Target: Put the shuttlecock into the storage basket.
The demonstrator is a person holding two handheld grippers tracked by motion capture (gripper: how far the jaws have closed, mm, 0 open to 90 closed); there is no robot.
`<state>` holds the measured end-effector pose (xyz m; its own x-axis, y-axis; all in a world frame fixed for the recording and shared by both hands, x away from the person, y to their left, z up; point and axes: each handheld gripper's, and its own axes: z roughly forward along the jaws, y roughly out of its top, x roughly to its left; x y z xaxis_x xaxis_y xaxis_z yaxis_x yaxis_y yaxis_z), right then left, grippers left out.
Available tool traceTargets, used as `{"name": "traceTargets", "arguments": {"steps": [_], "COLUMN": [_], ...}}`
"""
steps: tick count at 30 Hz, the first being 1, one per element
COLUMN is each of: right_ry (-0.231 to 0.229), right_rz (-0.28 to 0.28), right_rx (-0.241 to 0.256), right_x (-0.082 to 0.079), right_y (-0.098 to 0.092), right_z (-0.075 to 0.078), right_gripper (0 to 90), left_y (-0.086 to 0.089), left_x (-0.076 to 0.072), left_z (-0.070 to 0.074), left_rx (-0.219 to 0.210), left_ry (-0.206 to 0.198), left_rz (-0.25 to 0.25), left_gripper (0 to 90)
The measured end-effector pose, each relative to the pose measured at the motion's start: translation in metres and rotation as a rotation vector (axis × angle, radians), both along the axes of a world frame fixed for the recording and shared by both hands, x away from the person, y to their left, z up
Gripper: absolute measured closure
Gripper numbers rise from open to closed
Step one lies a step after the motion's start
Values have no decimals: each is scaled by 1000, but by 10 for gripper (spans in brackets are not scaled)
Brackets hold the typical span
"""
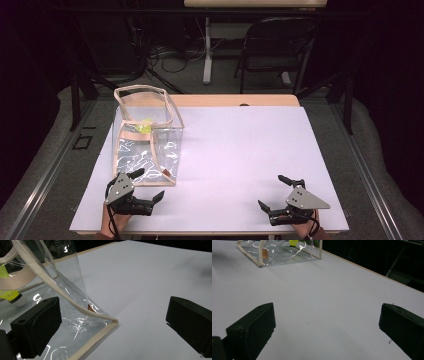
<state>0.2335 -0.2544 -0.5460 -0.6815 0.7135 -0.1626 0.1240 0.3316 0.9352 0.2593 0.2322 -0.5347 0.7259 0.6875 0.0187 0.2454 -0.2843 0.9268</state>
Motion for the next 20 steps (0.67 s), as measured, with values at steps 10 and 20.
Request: {"name": "traceTargets", "arguments": {"steps": [10,20], "right_ry": [1,2], "right_rz": [1,2], "right_rx": [-1,-1], "right_x": [0,0], "right_y": [0,-1], "right_z": [0,-1], "right_gripper": [0,0], "left_y": [-3,-6], "left_x": [-2,1], "left_z": [-19,-22], "left_rx": [12,5], "left_ry": [39,51], "left_rz": [-42,-64], "left_gripper": [0,0]}}
